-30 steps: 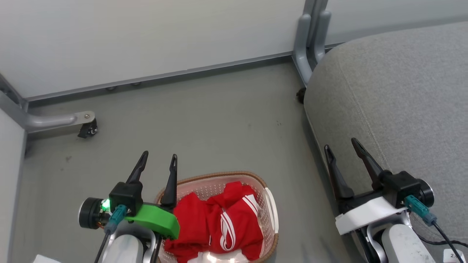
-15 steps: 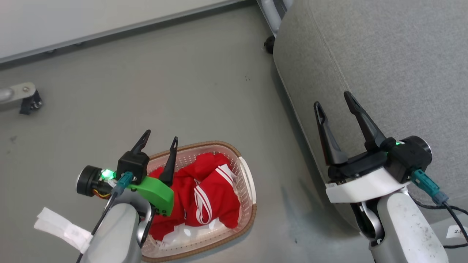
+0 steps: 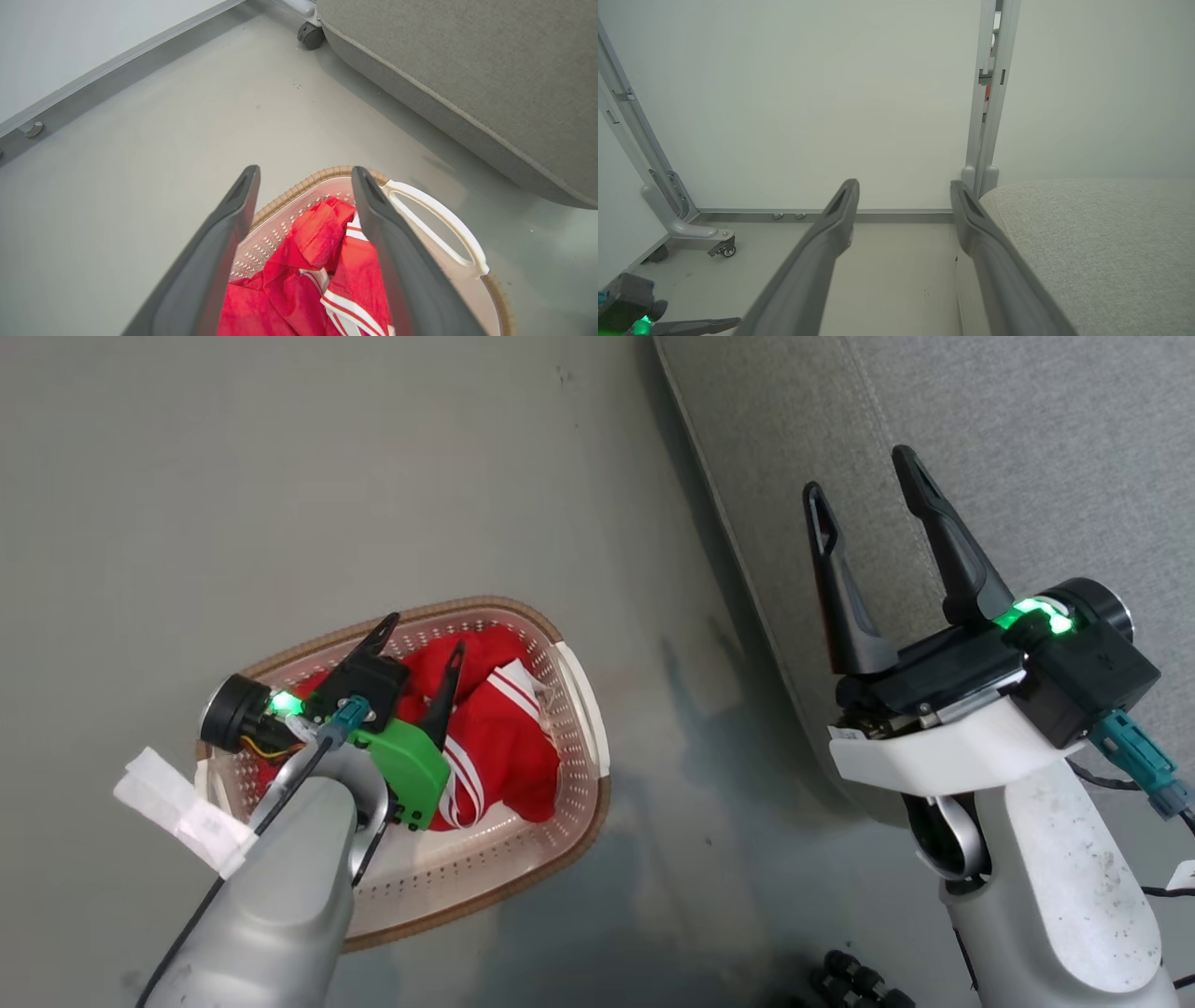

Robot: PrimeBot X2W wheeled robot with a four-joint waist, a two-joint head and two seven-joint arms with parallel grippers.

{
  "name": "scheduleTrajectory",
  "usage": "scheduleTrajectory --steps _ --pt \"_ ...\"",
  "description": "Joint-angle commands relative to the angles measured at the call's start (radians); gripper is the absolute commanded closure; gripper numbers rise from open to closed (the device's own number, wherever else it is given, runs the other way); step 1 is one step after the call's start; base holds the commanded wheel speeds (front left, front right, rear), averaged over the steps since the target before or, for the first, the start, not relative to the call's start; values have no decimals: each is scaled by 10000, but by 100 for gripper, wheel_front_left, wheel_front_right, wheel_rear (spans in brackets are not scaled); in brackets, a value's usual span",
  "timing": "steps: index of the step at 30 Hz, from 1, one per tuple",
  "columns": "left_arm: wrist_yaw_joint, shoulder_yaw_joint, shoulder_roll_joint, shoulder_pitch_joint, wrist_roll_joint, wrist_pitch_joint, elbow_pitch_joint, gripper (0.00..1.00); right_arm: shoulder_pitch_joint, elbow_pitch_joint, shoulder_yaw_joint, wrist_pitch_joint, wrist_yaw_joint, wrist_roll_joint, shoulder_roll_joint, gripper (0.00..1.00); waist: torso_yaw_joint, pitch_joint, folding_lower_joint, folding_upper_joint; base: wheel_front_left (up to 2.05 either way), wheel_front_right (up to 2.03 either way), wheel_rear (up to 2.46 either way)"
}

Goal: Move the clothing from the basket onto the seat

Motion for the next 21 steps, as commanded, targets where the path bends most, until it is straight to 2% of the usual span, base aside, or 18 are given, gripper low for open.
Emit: scheduleTrajectory --steps 1,21 --pt "-19 -142 119 -322 -102 -7 200 0 -180 -63 6 -25 -10 28 -9 0 -348 897 -1 96 0 0 0" --pt "-10 -2434 102 -2961 -834 12 3542 0 -747 -677 10 -25 -10 60 -10 0 -513 2990 -1 96 0 0 0"
